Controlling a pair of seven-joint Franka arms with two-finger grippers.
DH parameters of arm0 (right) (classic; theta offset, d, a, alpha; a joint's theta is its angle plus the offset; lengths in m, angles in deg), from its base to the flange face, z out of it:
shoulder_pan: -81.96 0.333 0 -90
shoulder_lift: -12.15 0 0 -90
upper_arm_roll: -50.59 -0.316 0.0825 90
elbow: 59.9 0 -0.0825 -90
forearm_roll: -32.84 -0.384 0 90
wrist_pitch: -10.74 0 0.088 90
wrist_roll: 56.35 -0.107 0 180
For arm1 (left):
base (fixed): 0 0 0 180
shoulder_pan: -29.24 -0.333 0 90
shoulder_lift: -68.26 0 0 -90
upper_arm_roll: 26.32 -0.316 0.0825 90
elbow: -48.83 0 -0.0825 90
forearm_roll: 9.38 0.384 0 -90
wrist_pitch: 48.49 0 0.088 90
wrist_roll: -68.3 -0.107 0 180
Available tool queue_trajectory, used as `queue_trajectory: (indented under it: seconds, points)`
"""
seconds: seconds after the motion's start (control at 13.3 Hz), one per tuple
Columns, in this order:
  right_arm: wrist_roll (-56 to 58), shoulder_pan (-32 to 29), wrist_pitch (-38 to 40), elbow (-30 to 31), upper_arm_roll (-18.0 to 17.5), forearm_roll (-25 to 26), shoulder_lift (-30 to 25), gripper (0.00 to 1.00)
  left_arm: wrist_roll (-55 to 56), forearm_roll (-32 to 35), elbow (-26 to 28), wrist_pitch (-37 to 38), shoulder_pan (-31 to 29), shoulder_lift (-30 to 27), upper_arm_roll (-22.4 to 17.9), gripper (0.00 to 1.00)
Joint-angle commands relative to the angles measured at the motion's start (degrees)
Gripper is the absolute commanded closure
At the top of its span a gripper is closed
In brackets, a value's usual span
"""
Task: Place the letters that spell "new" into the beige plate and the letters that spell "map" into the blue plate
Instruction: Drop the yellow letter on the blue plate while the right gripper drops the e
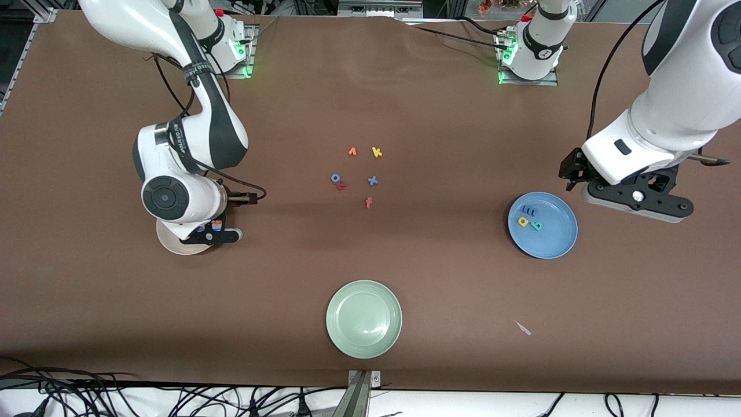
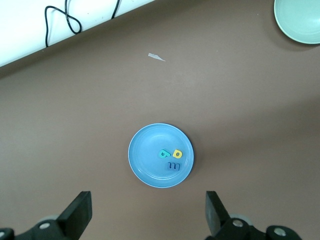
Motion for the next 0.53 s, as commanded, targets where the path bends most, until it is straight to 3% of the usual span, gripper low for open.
queue_trajectory:
  seconds: [0.0, 0.38, 0.45]
  points:
    - [0.29, 0.49, 2.22, -1.21, 0.0, -0.23, -3.09, 0.0, 0.57, -1.19, 0.47, 0.21, -0.38, -0.25, -0.56, 0.0]
    - [1.42, -4.15, 2.48, 4.76, -2.99, 0.21, -14.33, 0.0, 0.74, -6.37, 1.43, -0.76, -5.64, 0.27, -0.48, 0.0]
    - [3.69, -7.47, 2.48, 6.16, -5.78, 0.56, -16.97, 0.0, 0.48, -7.16, 1.87, -1.54, -5.13, 0.1, -1.17, 0.0]
